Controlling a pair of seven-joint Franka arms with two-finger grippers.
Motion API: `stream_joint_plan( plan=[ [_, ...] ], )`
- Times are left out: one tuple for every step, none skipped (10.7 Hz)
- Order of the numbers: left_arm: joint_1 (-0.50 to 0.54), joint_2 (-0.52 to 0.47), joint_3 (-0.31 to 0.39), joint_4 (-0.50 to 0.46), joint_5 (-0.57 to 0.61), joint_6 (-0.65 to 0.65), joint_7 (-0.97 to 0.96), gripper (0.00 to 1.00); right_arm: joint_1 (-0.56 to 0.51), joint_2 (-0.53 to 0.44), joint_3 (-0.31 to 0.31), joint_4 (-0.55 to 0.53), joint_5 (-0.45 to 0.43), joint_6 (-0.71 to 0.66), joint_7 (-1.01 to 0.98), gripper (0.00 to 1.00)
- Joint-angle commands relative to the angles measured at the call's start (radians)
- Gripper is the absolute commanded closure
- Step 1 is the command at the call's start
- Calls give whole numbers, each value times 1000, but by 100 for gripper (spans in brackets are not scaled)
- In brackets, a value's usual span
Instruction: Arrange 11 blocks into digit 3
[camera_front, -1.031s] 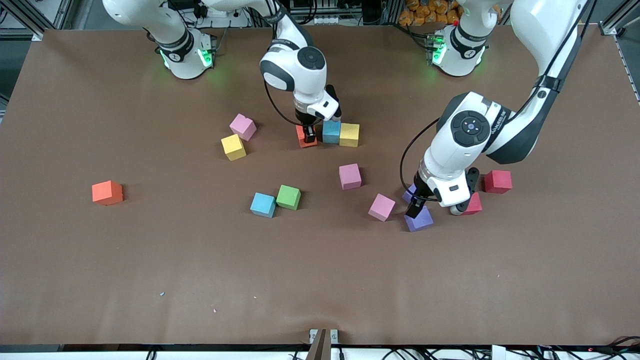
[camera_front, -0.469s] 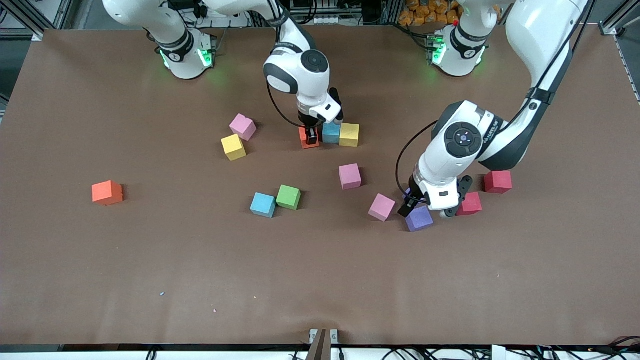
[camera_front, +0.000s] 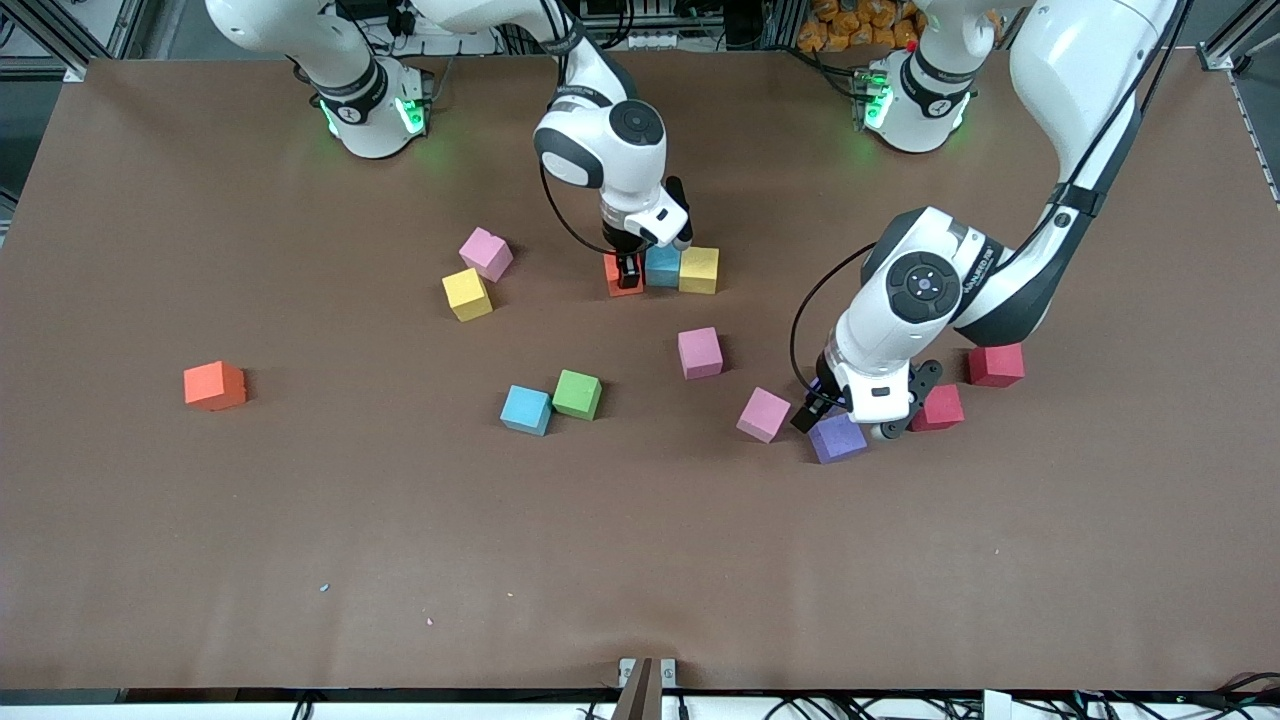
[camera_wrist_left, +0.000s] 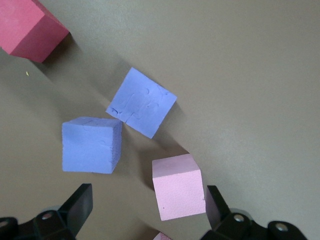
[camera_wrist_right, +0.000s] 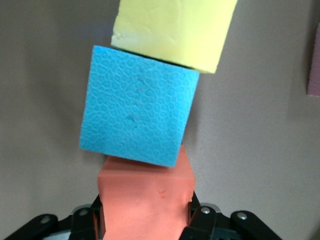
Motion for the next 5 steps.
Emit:
stream_joint_plan(
  plan=[
    [-5,20,-4,24,28,-22,27,0,20,17,-4,24,-4,-14,29,100],
    [-5,25,-4,24,28,-22,27,0,20,19,-4,24,-4,-16,29,100],
    [-6,25,-4,24,28,-22,27,0,20,21,-4,24,-4,-16,29,100],
    [-12,25,-4,24,28,-22,27,0,20,21,-4,24,-4,-16,30,100],
    [-14,27,-4,24,28,-22,27,0,21,22,-4,24,-4,-16,30,100]
  ],
)
